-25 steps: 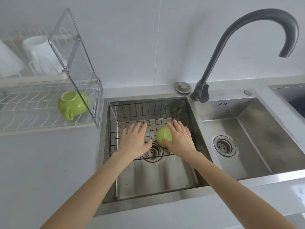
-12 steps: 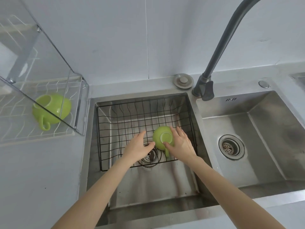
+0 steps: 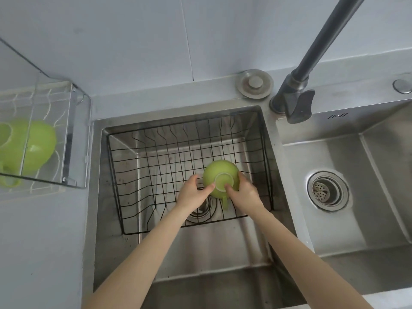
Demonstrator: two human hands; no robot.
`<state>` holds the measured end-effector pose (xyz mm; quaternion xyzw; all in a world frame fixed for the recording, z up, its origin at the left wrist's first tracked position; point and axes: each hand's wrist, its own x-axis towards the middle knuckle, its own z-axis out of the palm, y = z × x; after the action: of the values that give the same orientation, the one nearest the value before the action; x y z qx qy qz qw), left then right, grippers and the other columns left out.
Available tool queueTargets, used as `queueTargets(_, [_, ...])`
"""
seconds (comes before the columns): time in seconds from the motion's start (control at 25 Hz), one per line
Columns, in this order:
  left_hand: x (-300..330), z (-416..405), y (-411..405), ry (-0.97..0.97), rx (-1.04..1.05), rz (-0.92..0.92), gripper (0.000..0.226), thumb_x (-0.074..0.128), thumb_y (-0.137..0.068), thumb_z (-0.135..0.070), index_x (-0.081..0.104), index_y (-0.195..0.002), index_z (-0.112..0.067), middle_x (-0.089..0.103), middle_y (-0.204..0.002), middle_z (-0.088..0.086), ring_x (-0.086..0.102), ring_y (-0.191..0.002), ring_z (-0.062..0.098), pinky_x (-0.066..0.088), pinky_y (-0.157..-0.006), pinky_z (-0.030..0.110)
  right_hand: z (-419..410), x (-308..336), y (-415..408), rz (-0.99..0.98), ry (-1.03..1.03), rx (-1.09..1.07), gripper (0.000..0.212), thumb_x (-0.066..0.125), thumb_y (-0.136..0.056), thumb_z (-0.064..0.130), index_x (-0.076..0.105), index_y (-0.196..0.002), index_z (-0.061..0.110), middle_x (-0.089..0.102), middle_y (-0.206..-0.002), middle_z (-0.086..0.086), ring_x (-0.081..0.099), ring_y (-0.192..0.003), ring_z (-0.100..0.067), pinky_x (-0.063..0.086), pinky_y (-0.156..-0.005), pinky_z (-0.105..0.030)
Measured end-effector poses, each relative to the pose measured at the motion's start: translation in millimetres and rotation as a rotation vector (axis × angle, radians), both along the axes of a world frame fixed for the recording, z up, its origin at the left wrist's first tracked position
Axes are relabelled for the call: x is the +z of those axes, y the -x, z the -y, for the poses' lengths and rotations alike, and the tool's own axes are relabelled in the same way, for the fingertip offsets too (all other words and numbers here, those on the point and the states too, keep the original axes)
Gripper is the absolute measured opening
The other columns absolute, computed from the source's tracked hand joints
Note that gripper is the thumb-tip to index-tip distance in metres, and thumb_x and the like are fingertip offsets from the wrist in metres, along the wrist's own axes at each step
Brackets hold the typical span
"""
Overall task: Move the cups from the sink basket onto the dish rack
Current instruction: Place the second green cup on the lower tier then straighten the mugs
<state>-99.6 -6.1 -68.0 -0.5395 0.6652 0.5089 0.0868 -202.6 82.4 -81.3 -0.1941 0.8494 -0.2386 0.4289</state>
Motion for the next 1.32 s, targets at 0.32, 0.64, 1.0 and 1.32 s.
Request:
queueTargets(0.32, [-24.3,-0.2,16.7,-0.101,0.107,-0.032,0.060,0.066,-0.081,-0.025,0.038,-0.132,-0.008,0.051,-0.133,0.011,0.049,-0.121,0.024,0.036,-0.090,0.023,9.3,-13.3,8.4,0.018,0.007,-0.057,0.056,0.051,-0.091,0.019,0.027,-0.141,0.008,0.042,-0.142,-0.017,0.043,-0.128,-0.033,0.038,-0.101,-0.035])
queueTargets(0.64, [-23.5,-1.4,11.6,-0.105,0.220,-0.077,0.058,0.066,-0.081,-0.019,0.039,-0.132,-0.007,0.053,-0.131,0.013,0.051,-0.118,0.025,0.038,-0.090,0.025,10.6,-7.4,7.4,0.074,0.057,-0.173,0.058,0.060,-0.087,0.021,0.035,-0.138,0.010,0.047,-0.138,-0.015,0.046,-0.125,-0.029,0.039,-0.101,-0.032])
queueTargets(1.0, [20.7,-5.3,-18.8,-0.110,0.263,-0.274,0.055,0.067,-0.080,-0.021,0.043,-0.128,-0.009,0.059,-0.120,0.010,0.056,-0.103,0.020,0.046,-0.094,0.033,4.2,48.3,-11.9,-0.022,0.150,-0.162,0.059,0.064,-0.083,0.030,0.039,-0.135,0.014,0.046,-0.133,-0.015,0.048,-0.120,-0.028,0.042,-0.102,-0.038])
queueTargets(1.32, [84.2,-7.9,-100.4,-0.024,0.097,-0.425,0.058,0.065,-0.082,-0.016,0.038,-0.133,-0.013,0.051,-0.117,0.004,0.057,-0.092,0.016,0.050,-0.079,0.017,-4.1,108.2,-69.9,-0.036,0.262,-0.129,0.057,0.062,-0.082,0.039,0.042,-0.132,0.019,0.050,-0.129,-0.012,0.052,-0.111,-0.023,0.043,-0.092,-0.031])
